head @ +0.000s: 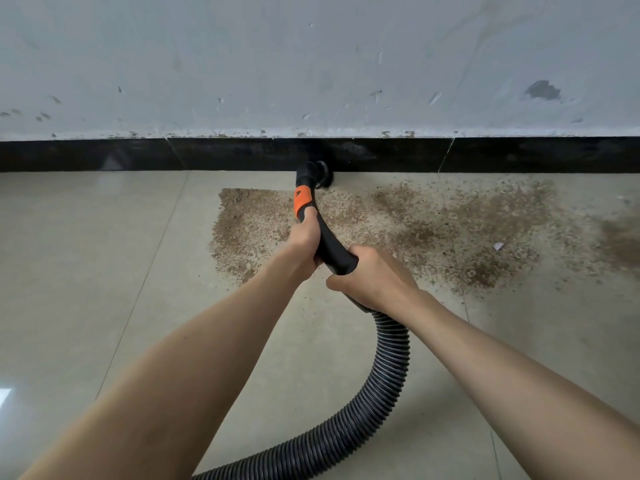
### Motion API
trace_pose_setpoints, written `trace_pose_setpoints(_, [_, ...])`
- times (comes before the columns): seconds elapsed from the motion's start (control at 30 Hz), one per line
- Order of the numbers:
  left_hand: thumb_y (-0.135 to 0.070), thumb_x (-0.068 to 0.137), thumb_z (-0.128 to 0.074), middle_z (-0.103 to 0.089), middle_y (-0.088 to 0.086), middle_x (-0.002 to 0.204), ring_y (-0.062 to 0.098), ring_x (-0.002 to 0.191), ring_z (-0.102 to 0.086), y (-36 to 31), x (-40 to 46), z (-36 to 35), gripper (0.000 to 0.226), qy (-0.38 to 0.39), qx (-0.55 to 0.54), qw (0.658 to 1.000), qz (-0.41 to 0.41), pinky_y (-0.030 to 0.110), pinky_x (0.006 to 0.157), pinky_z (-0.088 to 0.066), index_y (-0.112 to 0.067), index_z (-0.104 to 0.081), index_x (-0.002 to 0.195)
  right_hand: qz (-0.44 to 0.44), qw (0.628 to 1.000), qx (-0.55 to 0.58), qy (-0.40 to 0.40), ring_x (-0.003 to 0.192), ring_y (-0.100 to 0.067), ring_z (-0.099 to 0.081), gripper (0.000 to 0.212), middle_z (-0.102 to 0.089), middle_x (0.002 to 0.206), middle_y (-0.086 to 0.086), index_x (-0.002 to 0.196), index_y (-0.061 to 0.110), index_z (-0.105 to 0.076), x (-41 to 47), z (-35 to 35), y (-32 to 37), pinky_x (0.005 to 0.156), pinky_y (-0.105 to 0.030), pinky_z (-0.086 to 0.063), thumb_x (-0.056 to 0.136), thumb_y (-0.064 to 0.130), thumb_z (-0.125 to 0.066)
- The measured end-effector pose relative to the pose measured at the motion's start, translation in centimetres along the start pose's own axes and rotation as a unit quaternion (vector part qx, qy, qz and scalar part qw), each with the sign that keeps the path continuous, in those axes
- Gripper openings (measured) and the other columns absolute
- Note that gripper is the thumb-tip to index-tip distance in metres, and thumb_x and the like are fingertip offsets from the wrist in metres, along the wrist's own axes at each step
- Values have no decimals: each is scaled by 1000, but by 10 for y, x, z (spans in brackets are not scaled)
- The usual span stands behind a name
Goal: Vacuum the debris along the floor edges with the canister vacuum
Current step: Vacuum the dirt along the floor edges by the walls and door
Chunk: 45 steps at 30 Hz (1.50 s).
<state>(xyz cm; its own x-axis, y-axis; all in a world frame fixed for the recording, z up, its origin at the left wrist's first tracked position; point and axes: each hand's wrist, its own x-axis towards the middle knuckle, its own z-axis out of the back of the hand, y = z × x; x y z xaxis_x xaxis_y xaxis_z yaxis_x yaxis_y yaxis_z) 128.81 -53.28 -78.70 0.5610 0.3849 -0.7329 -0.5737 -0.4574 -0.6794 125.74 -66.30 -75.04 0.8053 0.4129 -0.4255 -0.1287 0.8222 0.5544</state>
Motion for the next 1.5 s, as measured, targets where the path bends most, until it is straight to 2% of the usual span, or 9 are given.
trace_pose_setpoints(0.07, [-41,96,-40,-59,19,118,33,110,-58,3,0,-6,49,-1,14,1000,-7,40,85,-50,-2,-44,126,-8,1000,5,-8,62,-16,-52,25,-55,73,4,80,25,-46,-3,1,-5,53,-29,-34,76,40,-66])
trace_pose_setpoints(0.17, [-42,96,-39,-60,19,119,32,99,-60,5,-1,-12,52,-4,40,999,-19,39,83,-51,-3,-45,130,-9,1000,11,-23,61,-15,-51,27,-55,73,4,78,25,-44,-7,0,-10,52,-30,-33,76,40,-66])
trace_pose_setpoints(0.27, [-44,96,-39,-58,18,122,33,107,-59,6,0,-13,54,-11,58,998,-26,43,90,-51,-4,-42,132,-6,999,26,-29,60,-16,-52,26,-56,71,3,80,24,-46,-9,-2,-13,51,-30,-33,77,40,-66])
trace_pose_setpoints(0.53, [-46,96,-38,-58,13,100,28,87,-57,3,-2,-2,50,-14,77,996,-30,39,83,-51,-4,-48,121,-8,998,63,-11,64,-20,-55,24,-58,74,1,83,22,-50,-9,-9,-4,55,-29,-39,76,38,-66])
trace_pose_setpoints(0.77, [-45,96,-38,-55,8,86,23,75,-55,-11,0,39,44,-37,58,997,-34,35,68,-48,-6,-48,114,14,997,78,16,68,-22,-60,25,-63,79,-1,89,21,-55,0,-23,29,61,-31,-45,75,37,-67])
trace_pose_setpoints(0.93, [-46,98,-38,-54,11,101,28,93,-55,-27,4,76,46,-67,46,995,-51,38,78,-49,-7,-43,123,42,996,67,30,70,-21,-63,24,-64,76,1,88,24,-55,10,-36,62,61,-32,-46,75,39,-67])
trace_pose_setpoints(1.07, [-44,97,-38,-53,11,107,28,95,-54,-39,11,110,52,-96,25,993,-64,37,77,-47,-4,-42,130,68,995,65,37,65,-19,-63,23,-64,74,2,86,24,-54,19,-50,91,58,-31,-46,75,40,-67])
trace_pose_setpoints(1.2, [-41,98,-37,-52,7,94,25,93,-54,-40,15,147,37,-117,-5,991,-65,36,77,-46,-8,-43,115,85,994,48,58,73,-21,-61,28,-62,79,2,88,24,-54,23,-70,117,56,-31,-39,74,43,-68])
trace_pose_setpoints(1.5, [-41,97,-38,-52,8,87,22,79,-52,-36,23,188,39,-113,-40,991,-61,36,76,-47,-9,-44,118,93,991,44,88,69,-18,-56,26,-57,76,4,82,26,-48,27,-92,145,55,-29,-35,75,41,-68])
